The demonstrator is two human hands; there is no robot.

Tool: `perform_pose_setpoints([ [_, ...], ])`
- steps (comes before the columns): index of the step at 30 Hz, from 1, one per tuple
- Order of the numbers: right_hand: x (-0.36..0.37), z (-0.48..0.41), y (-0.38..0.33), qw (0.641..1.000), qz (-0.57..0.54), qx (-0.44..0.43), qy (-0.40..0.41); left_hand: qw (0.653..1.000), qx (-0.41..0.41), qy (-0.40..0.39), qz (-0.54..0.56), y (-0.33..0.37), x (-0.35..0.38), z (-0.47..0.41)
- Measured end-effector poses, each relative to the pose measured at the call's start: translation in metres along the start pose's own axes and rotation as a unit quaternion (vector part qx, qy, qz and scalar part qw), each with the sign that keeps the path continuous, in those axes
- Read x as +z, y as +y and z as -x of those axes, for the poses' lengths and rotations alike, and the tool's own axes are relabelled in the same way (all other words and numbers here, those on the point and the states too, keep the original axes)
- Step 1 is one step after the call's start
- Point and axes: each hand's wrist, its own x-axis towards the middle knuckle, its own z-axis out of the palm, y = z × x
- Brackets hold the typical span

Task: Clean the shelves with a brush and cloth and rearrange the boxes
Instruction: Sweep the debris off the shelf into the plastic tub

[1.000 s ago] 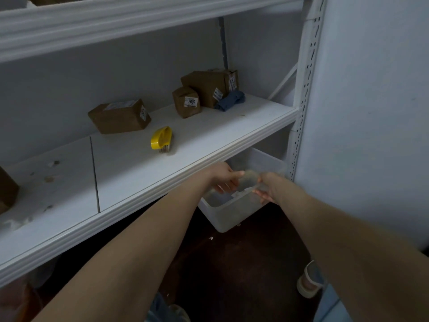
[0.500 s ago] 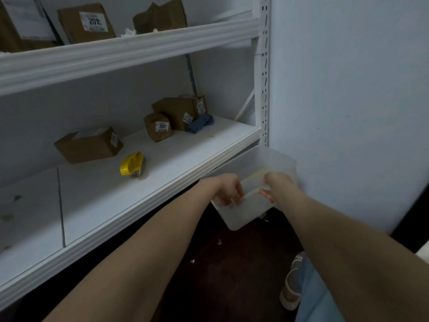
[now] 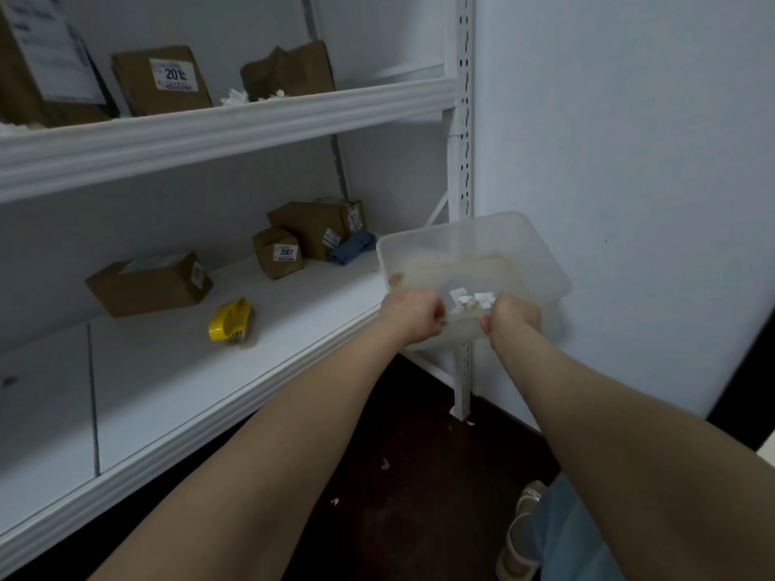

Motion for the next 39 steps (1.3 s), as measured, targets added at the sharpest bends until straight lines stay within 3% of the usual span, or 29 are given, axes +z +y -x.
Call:
perform_pose_setpoints([
  [2,0.016,0.006,-0.01,0.999,0.019,-0.007,0.05,0.999,-0.015,0.041,-0.023,-0.011,-0.01,0.002],
  [4,0.036,0.021,-0.02,0.999,-0.018,-0.018,0.043,0.997,-0.032,0.067,-0.037,-0.026,-0.02,0.005],
  [12,0.118,0.069,0.0,0.994,-0.017,0.011,-0.106,0.986,-0.137,0.075,-0.061,-0.098,-0.03,0.038],
  [19,0.17,0.094,0.026,0.984,0.02,0.043,-0.174,0.978,-0.194,0.057,-0.04,-0.143,-0.029,0.055],
  [23,0.191,0.093,0.038,0.975,0.036,0.071,-0.209,0.975,-0.217,0.055,-0.011,-0.158,-0.028,0.054],
  [28,0.206,0.089,0.055,0.975,0.076,0.026,-0.207,0.973,-0.218,0.04,0.064,-0.167,-0.033,0.055],
  [30,0.21,0.092,0.061,0.965,0.116,0.01,-0.234,0.97,-0.205,0.083,0.097,-0.17,-0.036,0.061],
  [33,0.213,0.101,0.071,0.949,0.182,0.021,-0.256,0.943,-0.24,0.197,0.119,-0.184,-0.041,0.074],
  [35,0.218,0.113,0.078,0.923,0.221,0.022,-0.314,0.921,-0.291,0.23,0.12,-0.2,-0.04,0.085],
  [39,0.237,0.145,0.085,0.876,0.253,-0.035,-0.409,0.879,-0.416,0.159,0.168,-0.23,-0.037,0.107],
])
